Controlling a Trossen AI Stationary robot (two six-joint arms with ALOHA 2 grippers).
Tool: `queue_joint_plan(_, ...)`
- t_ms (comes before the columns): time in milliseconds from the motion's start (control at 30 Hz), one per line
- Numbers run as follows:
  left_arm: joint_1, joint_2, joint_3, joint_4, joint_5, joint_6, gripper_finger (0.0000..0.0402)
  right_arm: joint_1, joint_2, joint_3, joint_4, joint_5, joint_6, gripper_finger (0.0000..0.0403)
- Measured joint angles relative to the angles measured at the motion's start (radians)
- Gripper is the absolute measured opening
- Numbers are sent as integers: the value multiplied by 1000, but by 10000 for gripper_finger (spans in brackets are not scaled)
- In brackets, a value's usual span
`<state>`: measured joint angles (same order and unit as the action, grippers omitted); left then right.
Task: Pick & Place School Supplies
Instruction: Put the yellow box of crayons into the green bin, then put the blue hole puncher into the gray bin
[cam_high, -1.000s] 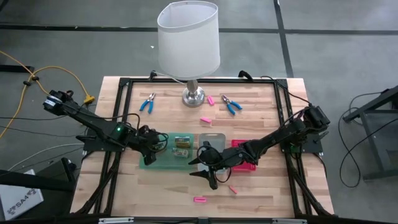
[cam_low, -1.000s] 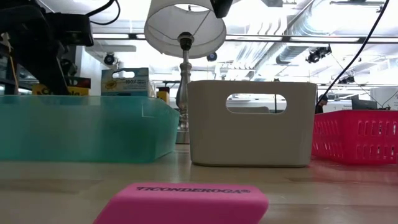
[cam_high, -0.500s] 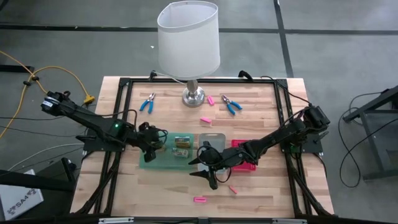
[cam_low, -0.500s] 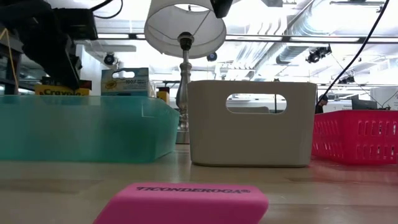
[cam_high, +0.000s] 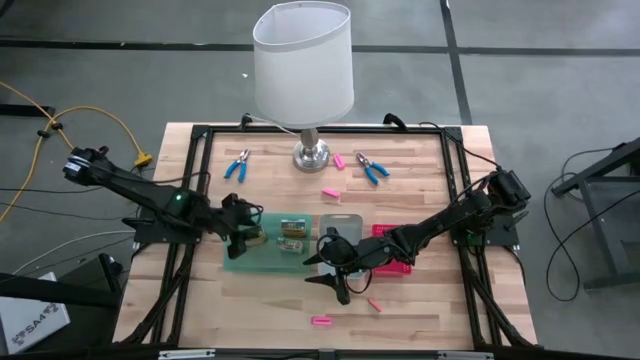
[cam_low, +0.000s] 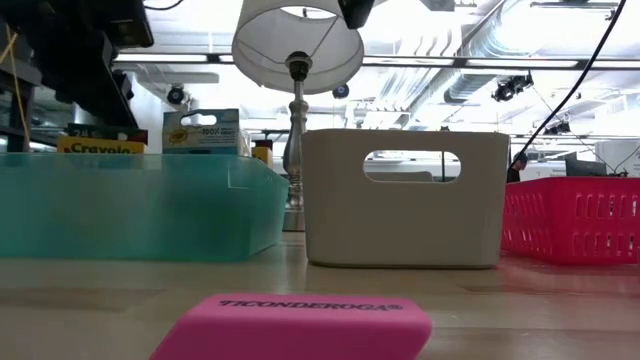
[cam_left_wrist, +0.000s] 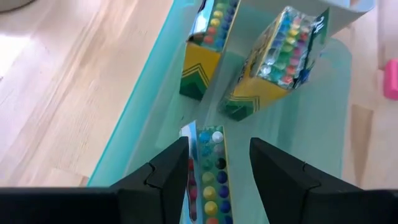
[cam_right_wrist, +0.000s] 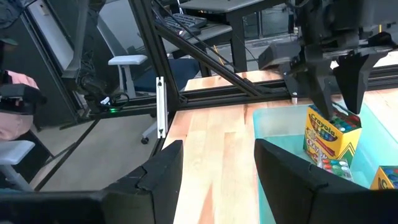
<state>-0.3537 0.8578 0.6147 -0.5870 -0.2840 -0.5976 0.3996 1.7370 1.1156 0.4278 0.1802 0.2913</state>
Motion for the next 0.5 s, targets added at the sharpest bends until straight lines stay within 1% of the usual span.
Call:
queue_joint_plan(167,0,-38,0,47,-4,18,166,0,0,0,-7,2,0,190)
queue_joint_plan(400,-20,-68,0,209,-2,173,166,0,0,0,-22,55,-8,190)
queue_joint_plan(500,-43,-66,0,267,0,228,166,0,0,0,-33,55,-25,190)
